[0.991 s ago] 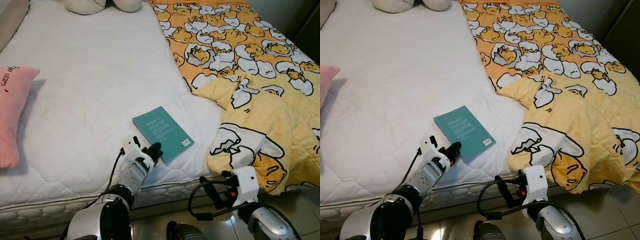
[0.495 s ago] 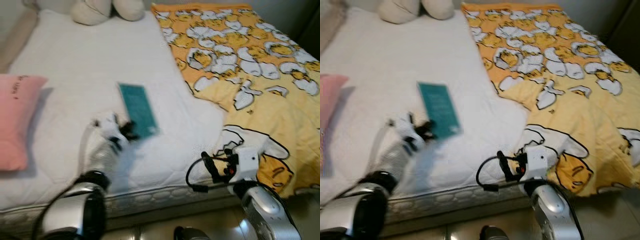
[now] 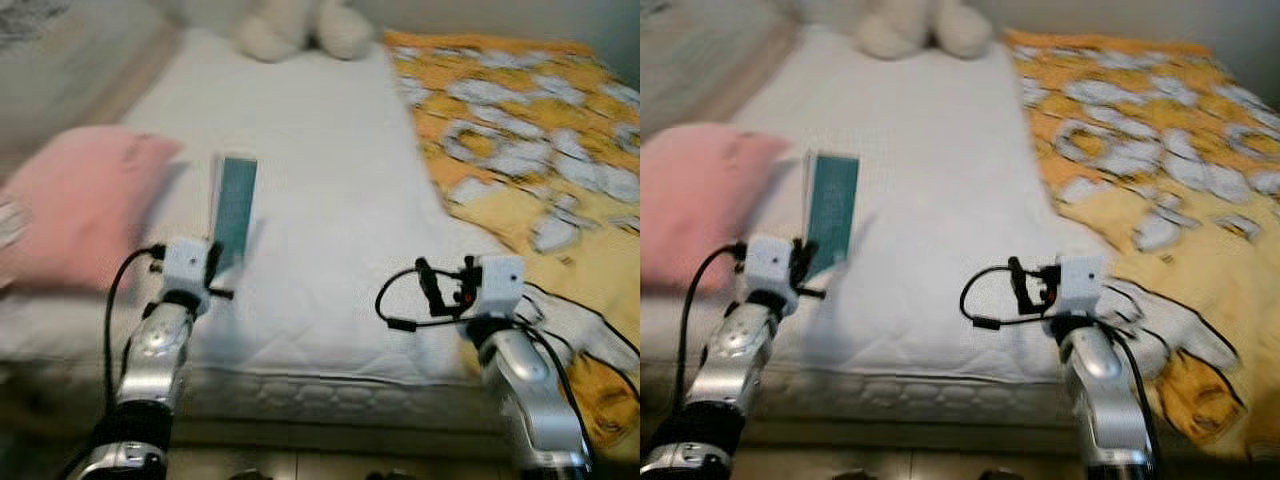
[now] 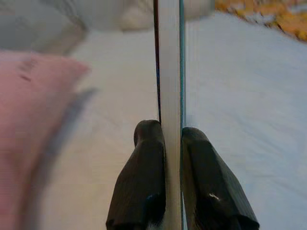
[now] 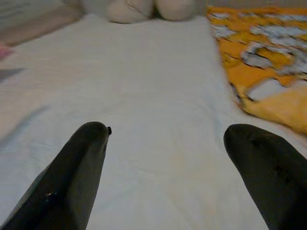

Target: Clean up the room

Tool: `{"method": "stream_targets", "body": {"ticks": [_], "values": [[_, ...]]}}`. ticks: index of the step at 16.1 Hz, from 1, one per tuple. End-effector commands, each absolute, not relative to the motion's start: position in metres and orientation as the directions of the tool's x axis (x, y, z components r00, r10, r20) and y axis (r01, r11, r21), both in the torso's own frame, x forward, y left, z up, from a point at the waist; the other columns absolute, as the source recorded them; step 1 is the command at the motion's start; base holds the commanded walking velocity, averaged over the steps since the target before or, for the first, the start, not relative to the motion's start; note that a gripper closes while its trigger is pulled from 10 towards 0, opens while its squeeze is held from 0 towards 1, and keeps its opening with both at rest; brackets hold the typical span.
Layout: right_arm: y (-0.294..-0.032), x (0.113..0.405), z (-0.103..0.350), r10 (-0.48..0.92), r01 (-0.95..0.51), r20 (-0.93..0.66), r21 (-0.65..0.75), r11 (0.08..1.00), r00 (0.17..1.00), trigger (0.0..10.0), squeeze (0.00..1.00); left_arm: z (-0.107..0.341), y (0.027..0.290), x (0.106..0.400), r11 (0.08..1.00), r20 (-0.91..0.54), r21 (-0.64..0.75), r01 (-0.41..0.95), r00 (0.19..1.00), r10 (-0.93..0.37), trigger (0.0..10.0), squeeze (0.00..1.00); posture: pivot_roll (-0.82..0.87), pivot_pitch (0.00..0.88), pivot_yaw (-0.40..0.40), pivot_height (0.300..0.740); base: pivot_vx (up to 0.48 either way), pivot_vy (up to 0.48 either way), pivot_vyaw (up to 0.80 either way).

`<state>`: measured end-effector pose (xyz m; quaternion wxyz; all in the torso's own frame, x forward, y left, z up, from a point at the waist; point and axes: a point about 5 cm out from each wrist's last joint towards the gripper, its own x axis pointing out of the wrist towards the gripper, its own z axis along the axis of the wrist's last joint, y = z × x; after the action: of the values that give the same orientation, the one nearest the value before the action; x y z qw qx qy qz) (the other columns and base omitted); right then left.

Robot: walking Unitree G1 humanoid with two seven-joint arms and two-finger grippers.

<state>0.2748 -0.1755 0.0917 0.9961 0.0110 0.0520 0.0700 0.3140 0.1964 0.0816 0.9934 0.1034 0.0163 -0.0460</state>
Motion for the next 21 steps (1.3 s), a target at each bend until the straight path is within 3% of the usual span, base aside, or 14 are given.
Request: {"method": "stream_targets", "body": {"ticks": [1,4,10,12,17,19,21], "values": [[-0.177,0.278,0.091,0.136,-0.136,-0.096,0.007,0.991,0.986,10.0,0.0,0.097,0.185,0.317,0.963,0.041,0.244,0.114,0.991,-0.128,0.0,0.0,-0.05,0.0,0.002,0.74,0.0,0.0,0.57],[-0.178,0.289,0.095,0.104,-0.106,-0.049,-0.043,0.993,0.993,10.0,0.0,0.106,0.172,0.312,0.936,0.067,0.319,0.152,0.981,-0.182,0.0,0.0,-0.03,0.0,-0.019,0.74,0.0,0.0,0.56],[-0.166,0.285,0.086,0.112,-0.114,-0.033,-0.048,0.992,0.993,10.0,0.0,0.106,0.165,0.318,0.936,0.016,0.263,0.232,0.969,-0.245,0.0,0.0,-0.04,0.0,-0.009,0.74,0.0,0.463,0.0],[-0.168,0.284,0.084,0.107,-0.108,-0.031,-0.047,0.993,0.994,10.0,0.0,0.107,0.163,0.328,0.947,-0.026,0.182,0.264,0.964,-0.263,0.0,0.0,-0.05,0.0,-0.009,0.74,0.253,0.407,0.0],[-0.169,0.282,0.085,0.091,-0.092,-0.01,-0.061,0.994,0.996,10.0,0.0,0.115,0.153,0.337,0.928,-0.02,0.171,0.332,0.943,-0.333,0.0,0.0,-0.07,0.0,-0.003,0.74,0.298,0.376,0.0],[-0.178,0.282,0.09,0.01,-0.006,0.045,-0.076,0.997,0.999,10.0,0.0,0.112,0.148,0.337,0.932,-0.017,0.155,0.328,0.944,-0.329,0.0,0.0,-0.07,0.0,-0.003,0.74,0.159,0.18,0.0],[-0.201,0.287,0.092,-0.198,0.202,0.082,-0.038,0.979,0.977,10.0,0.0,0.11,0.142,0.336,0.927,-0.021,0.148,0.346,0.938,-0.347,0.0,0.0,-0.08,0.0,0.002,0.74,0.0,0.0,0.0]]}}
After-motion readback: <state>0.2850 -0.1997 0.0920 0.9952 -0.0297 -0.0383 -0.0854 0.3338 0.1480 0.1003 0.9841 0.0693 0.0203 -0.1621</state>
